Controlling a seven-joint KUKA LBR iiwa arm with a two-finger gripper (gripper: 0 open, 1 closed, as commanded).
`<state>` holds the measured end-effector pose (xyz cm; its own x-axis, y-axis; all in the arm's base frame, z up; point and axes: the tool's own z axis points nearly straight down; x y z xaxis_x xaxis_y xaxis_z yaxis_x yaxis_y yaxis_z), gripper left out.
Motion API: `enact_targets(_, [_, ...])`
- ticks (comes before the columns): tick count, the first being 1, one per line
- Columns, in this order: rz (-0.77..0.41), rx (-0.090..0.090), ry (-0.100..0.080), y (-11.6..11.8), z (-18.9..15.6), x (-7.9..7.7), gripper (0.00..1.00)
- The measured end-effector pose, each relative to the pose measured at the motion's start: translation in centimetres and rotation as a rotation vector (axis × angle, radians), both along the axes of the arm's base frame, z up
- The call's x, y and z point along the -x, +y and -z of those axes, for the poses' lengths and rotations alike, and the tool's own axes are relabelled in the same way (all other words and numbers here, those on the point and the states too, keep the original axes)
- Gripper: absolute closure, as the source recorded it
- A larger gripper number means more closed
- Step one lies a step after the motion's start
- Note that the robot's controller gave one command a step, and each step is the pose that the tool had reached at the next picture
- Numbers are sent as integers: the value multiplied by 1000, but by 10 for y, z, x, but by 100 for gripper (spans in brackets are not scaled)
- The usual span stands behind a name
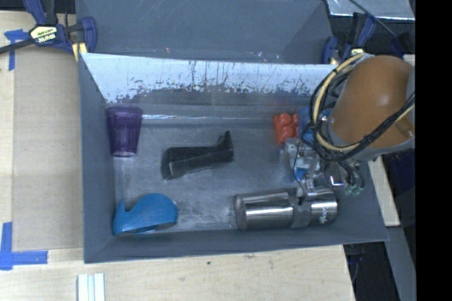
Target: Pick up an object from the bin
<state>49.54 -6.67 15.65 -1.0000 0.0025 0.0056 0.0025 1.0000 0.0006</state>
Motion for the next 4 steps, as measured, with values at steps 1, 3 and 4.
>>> enact_targets(1, [-3,1,-9,0,-4,-2,0])
enact_targets(3, [-175,-1,-5,5,43,1,0])
enact_targets(4, [-127,6,38,18,78,7,0])
